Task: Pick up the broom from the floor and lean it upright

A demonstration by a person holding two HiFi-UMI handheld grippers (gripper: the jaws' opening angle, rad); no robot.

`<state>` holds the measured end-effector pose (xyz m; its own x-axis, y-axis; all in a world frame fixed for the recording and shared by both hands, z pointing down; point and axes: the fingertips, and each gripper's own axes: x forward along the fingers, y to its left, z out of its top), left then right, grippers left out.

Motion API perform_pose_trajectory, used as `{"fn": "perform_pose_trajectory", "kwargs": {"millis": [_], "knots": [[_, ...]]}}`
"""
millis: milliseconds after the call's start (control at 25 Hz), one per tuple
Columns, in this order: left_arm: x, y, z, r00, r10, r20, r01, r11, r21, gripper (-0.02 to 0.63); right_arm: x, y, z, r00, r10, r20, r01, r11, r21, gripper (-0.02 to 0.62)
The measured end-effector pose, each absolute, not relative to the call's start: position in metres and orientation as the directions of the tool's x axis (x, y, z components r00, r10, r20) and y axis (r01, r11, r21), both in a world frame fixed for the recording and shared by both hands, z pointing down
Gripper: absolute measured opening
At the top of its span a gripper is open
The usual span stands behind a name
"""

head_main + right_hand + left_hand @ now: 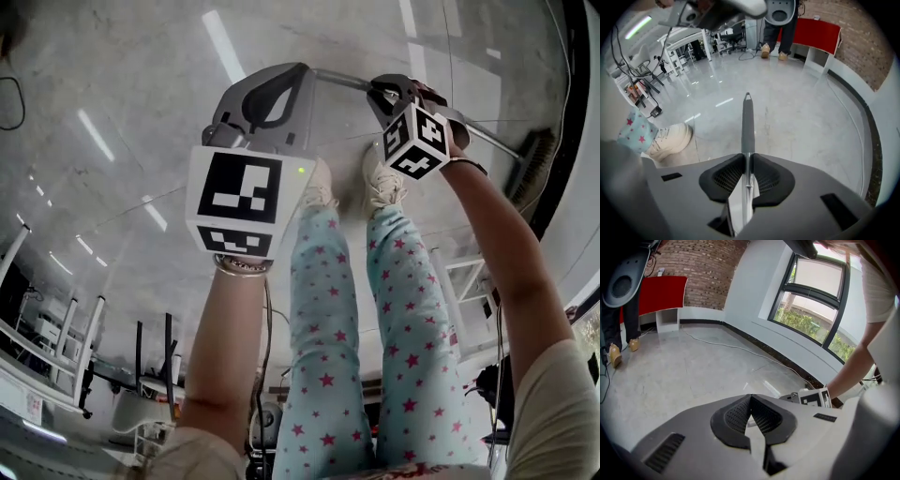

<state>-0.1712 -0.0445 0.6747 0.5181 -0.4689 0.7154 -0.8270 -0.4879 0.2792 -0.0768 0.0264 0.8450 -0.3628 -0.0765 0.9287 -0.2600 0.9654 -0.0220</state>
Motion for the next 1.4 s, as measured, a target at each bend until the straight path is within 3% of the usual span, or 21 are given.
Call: {"fn": "perform_pose_trajectory", "kwargs": {"millis": [160, 360, 680, 1000, 1400], "knots": [[-0.180, -0.042, 0.618, 0.502, -0.471, 0.725, -0.825, -0.513, 0.238, 0.020, -0.067, 0.005, 0.759, -0.430, -0.167, 0.887, -0.318, 0.948, 0.025, 0.087], [-0.176, -0.064, 0.526, 0.502, -0.520, 0.691, -0.823, -0.534, 0.196, 0.020, -0.044, -0.045, 0.620, -0.472, -0.396, 0.787, -0.477, 0.866, 0.150, 0.087], [-0.147, -0.089, 0.386, 0.537, -0.564, 0.628, -0.810, -0.554, 0.195, 0.020, -0.020, -0.071, 0.408, -0.399, -0.719, 0.569, -0.729, 0.625, 0.278, 0.086], [-0.112, -0.099, 0.302, 0.606, -0.570, 0.555, -0.764, -0.611, 0.206, 0.020, 0.032, -0.068, 0.290, -0.212, -0.909, 0.358, -0.936, 0.293, 0.192, 0.085], [-0.083, -0.089, 0.237, 0.678, -0.530, 0.510, -0.690, -0.697, 0.193, 0.020, 0.148, -0.030, 0.214, 0.228, -0.932, 0.283, -0.974, -0.212, 0.086, 0.086]]}}
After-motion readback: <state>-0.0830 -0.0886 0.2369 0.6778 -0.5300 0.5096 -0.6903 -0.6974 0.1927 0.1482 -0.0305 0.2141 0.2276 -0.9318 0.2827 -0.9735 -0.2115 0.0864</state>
